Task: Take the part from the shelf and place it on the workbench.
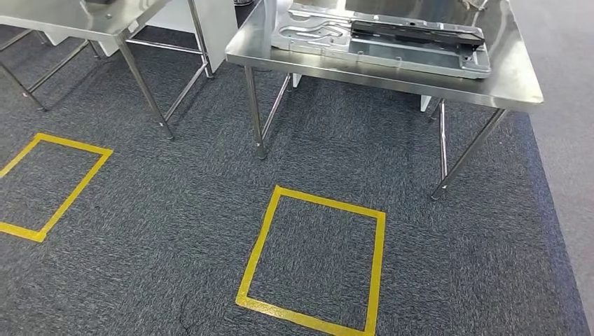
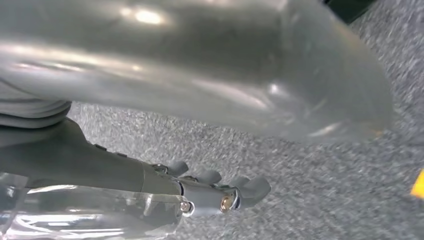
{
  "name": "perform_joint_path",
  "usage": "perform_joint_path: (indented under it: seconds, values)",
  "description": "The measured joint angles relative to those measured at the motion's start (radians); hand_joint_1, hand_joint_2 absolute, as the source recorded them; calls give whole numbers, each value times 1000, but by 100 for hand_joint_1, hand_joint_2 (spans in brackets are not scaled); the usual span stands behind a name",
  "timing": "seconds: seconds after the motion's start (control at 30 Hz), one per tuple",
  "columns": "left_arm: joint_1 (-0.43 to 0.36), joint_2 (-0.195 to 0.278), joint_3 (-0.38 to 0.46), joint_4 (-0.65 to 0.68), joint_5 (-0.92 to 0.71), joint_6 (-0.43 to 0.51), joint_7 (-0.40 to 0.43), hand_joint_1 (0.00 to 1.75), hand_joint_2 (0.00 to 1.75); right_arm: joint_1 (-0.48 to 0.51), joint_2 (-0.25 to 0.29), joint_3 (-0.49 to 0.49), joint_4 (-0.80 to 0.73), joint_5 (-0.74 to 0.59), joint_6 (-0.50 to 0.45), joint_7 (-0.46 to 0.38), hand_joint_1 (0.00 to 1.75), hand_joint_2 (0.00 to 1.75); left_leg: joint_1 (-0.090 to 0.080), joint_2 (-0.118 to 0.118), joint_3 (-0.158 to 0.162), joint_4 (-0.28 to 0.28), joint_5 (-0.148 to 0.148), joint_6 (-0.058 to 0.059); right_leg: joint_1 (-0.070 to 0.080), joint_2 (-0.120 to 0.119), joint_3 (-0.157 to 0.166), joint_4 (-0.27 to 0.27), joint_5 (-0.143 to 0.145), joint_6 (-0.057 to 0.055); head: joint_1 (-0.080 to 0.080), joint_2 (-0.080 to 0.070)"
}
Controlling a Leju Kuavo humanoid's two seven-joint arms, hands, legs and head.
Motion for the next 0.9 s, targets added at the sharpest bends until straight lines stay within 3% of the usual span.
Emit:
perform_joint_path:
  seconds: [0.03, 0.1, 0.17, 0.2, 0.23, 0.27, 0.3, 0.37, 0.4, 0.47, 0.53, 0.6, 0.67, 0.73, 0.77, 0.83, 0.9]
  values:
    - [3, -1, 0, 0, 0, 1, 7, 0, 0, -3, 0, 0, 0, 0, 4, 3, 0, 0, 3, -8, 0, -4, 3, 5, -1, 7, 2, 3, -4, 6, 0, 0]
    - [5, -1, 1, 0, 2, 2, 14, 0, 0, -5, 2, 1, 0, 2, 7, 11, 0, 0, 9, -24, 3, -12, 11, 17, -4, 53, -14, 48, -41, 15, 0, 0]
    - [2, -1, 1, 0, 2, -1, 12, 0, 0, 0, 8, 1, 1, 4, 8, 19, 0, 0, 10, -42, -1, -13, 16, 24, -10, 96, -72, 169, -109, 19, 0, 0]
    - [1, 0, 1, 0, 1, -3, 8, 0, 0, 2, 13, 1, 1, 6, 9, 22, 0, 0, 10, -53, -4, -12, 17, 25, -12, 102, -103, 234, -135, 20, 0, 0]
    - [1, 0, 1, 0, -1, -5, 5, 0, 0, 3, 17, 1, 2, 8, 9, 25, 0, 0, 10, -65, -4, -12, 18, 25, -14, 104, -125, 276, -144, 22, 0, 0]
    - [1, 0, 1, 0, -3, -6, 3, 0, 0, 4, 20, 1, 2, 10, 11, 26, 0, 0, 11, -77, -4, -11, 18, 24, -16, 104, -129, 281, -131, 23, 0, 0]
    - [2, -1, 1, 0, -4, -7, 2, 0, 0, 4, 22, 1, 2, 12, 12, 28, 0, 0, 11, -91, -3, -10, 18, 23, -19, 107, -114, 246, -98, 23, 0, 0]
    - [2, -1, 1, 0, -4, -8, 2, 0, 0, 6, 23, 1, 2, 14, 17, 28, 0, 0, 11, -115, -4, -3, 15, 15, -27, 147, -59, 117, -27, 24, 0, 0]
    - [1, -1, 1, 0, -3, -9, 3, 0, 0, 6, 23, 1, 2, 14, 18, 28, 0, 0, 11, -127, -8, 2, 14, 8, -30, 171, -38, 66, -7, 23, 0, 0]
    - [-2, -1, 1, 0, -3, -10, 6, 0, 0, 6, 23, 1, 2, 16, 21, 28, 0, 0, 12, -149, -21, 9, 15, -8, -28, 196, -25, 27, -3, 18, 0, 0]
    - [1, -1, 2, 0, -3, -11, 10, 0, 0, 4, 22, 1, 2, 17, 23, 28, 0, 0, 17, -162, -28, 9, 18, -22, -27, 173, -24, 22, -1, 5, 0, 0]
    - [4, -1, 3, 0, -4, -12, 14, 0, 0, 5, 19, 1, 2, 18, 25, 28, 0, 0, 16, -121, -47, 46, -6, -30, -28, 145, -20, 15, 3, -11, 0, 0]
    - [1, -1, 3, 0, -6, -14, 19, 0, 0, 8, 11, 1, 2, 19, 28, 28, 0, 0, 13, -66, -97, 157, -67, -33, -23, 115, -19, 13, 3, -23, 0, 0]
    - [0, -2, 2, 0, -10, -15, 15, 0, 0, 10, 2, 1, 4, 21, 33, 30, 0, 0, 14, -50, -148, 268, -111, -35, -16, 83, -19, 13, 1, -27, 0, 0]
    - [1, -3, 2, 0, -15, -15, 10, 0, 0, 9, -2, 1, 5, 22, 34, 32, 0, 0, 14, -48, -152, 282, -108, -35, -14, 69, -19, 13, 0, -28, 0, 0]
    - [3, -7, 2, 0, -26, -11, -4, 0, 0, 7, -8, 1, 6, 23, 36, 37, 0, 0, 12, -37, -100, 196, -56, -27, -10, 43, -15, 14, -3, -28, 0, 0]
    - [1, -13, 0, 0, -34, -5, -11, 0, 0, 5, -9, 1, 7, 26, 36, 39, 0, 0, 2, 2, -28, 64, -12, -12, -6, 21, -9, 15, -8, -22, 0, 0]
